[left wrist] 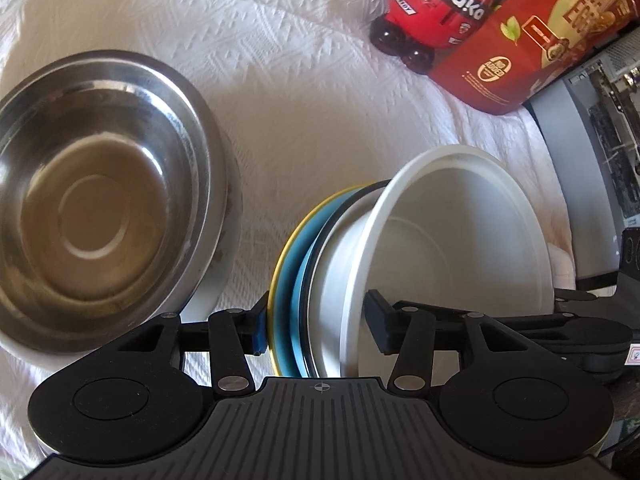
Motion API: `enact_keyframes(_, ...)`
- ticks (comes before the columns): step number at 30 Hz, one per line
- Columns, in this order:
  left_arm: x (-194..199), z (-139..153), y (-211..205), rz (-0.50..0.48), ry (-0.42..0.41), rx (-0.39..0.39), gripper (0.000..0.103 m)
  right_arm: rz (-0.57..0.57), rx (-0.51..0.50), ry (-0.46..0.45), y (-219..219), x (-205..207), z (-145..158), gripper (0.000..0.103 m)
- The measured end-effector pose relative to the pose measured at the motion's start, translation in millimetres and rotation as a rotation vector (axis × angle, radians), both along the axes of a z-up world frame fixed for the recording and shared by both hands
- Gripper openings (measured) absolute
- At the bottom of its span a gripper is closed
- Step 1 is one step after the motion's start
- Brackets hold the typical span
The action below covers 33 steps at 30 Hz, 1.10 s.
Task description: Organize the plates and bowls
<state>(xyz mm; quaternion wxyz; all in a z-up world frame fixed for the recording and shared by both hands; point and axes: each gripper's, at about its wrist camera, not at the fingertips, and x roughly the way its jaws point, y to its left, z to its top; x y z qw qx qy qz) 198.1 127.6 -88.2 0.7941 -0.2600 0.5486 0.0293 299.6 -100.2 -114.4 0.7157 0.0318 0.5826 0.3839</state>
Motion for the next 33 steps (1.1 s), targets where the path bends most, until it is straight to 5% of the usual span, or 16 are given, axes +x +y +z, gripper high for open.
enact_keyframes(11, -5, 1, 3, 0.018, 0.009, -0.059, 0.050, 0.006, 0.043, 0.049, -2, -6, -2, 0.066)
enact_keyframes(33, -10, 8, -3, -0.017, 0.027, -0.031, 0.053, -0.047, 0.004, 0.019, -4, -7, 1, 0.066)
